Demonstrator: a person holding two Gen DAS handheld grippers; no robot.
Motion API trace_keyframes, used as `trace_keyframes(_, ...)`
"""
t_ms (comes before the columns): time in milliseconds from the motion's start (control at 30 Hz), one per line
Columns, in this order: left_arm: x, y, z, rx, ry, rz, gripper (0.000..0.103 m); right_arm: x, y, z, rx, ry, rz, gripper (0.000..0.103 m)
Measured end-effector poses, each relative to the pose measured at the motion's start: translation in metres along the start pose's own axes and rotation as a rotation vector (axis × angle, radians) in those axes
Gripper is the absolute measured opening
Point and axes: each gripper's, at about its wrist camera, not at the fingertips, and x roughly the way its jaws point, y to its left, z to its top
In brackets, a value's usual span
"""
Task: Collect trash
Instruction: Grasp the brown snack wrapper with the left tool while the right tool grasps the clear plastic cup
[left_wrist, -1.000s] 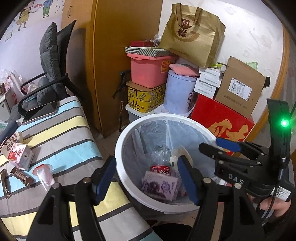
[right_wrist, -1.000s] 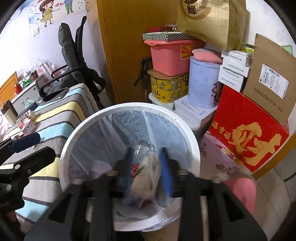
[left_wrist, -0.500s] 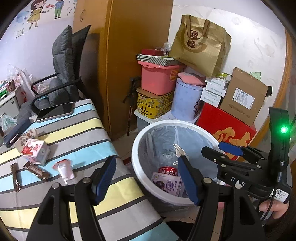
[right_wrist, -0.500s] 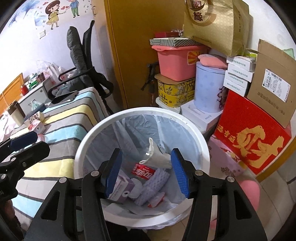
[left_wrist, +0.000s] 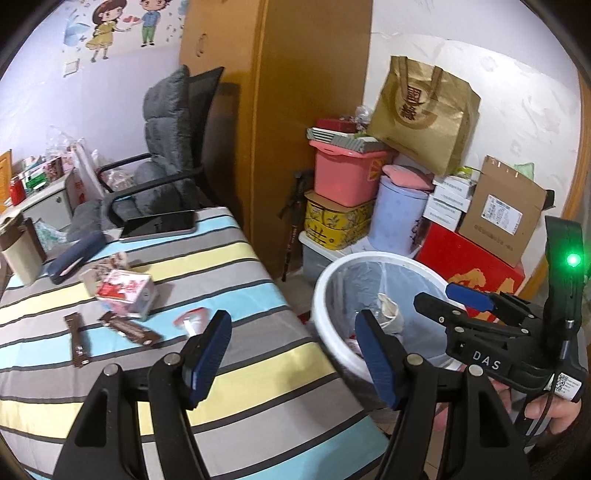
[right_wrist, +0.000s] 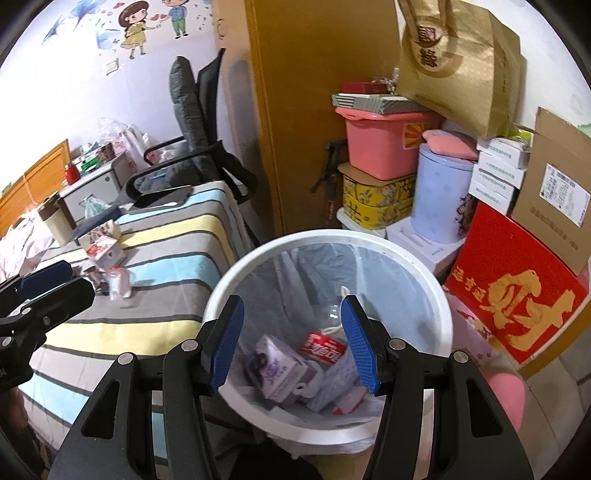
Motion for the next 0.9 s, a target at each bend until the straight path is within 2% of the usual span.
trace_keyframes(300, -0.018, 0.033, -0.006, -0.037, -0.017, 0.062, 0.072, -0.001, 0.031, 0.003, -0.035, -0.025, 0.054, 0.057)
trace_keyframes(467, -0.032, 0.067, -0.013, -0.093, -0.031, 0.116, 0.072, 0.006, 0.056, 0.006, -0.08, -0.026, 0.101, 0.057)
trace_keyframes(733, -0.043, 0.128, -0.035, -0.198, -0.009, 0.227, 0.072, 0.025, 0.094, 0.008, -0.159, 0.01, 0.163, 0.057)
trace_keyframes(900, -0.046, 0.155, -0.045, -0.247, -0.005, 0.266, 0.072, 0.036, 0.115, 0.01, -0.194, 0.036, 0.198, 0.057)
